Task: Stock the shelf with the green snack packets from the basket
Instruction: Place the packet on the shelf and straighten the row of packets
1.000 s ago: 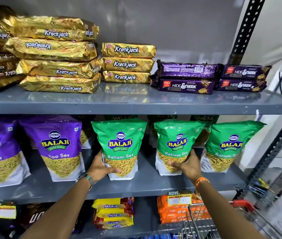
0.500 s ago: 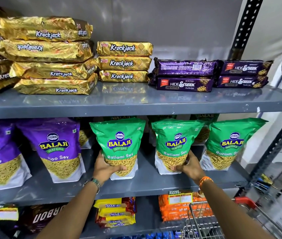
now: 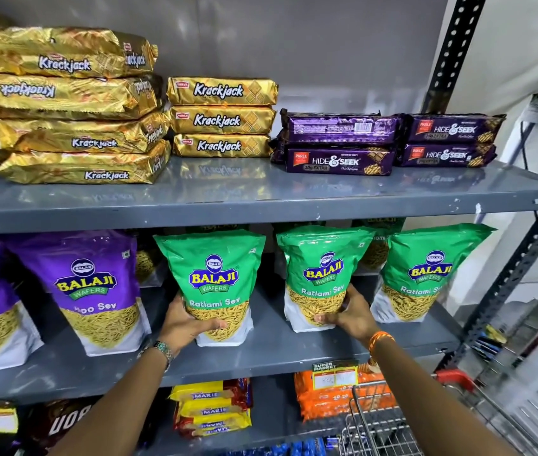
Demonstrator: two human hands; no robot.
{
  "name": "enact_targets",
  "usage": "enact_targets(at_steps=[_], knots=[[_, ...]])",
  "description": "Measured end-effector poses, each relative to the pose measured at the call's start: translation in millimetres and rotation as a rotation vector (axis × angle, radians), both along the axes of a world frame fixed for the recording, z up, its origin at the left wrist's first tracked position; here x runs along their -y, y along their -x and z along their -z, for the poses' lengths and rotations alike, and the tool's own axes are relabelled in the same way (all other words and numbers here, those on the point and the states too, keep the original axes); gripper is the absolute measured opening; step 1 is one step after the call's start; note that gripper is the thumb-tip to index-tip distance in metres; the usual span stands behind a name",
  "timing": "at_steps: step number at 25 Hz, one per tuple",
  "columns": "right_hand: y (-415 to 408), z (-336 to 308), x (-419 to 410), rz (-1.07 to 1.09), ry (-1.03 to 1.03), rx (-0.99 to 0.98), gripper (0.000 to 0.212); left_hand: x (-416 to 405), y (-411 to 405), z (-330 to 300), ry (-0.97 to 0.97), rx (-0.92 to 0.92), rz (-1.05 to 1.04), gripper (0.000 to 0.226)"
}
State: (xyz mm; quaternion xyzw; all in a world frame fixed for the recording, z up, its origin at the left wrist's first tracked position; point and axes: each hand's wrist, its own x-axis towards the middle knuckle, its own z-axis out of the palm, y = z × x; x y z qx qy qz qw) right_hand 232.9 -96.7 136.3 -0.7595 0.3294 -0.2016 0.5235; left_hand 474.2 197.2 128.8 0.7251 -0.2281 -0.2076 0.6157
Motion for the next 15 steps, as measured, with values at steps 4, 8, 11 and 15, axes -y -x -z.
enact_targets(at_steps=[4, 8, 11, 15], knots=[[-1.0, 7.8, 4.9, -0.039, -0.005, 0.017, 0.103, -3.3, 6.3, 1.8, 0.011, -0.005, 0.006, 0.103], [14.4, -15.4, -15.4, -0.031, -0.027, 0.036, 0.098, -7.0, 26.6, -11.0, 0.135, 0.051, -0.127, 0.103], [54.7, -14.7, -18.1, 0.177, -0.071, 0.159, 0.085, -6.8, 83.0, -30.6, 0.278, 0.105, -0.500, 0.078], [106.3, -25.0, 13.1, 0.541, -0.094, 0.415, 0.078, 43.6, 148.1, -57.8, 0.234, 0.037, -0.071, 0.051]])
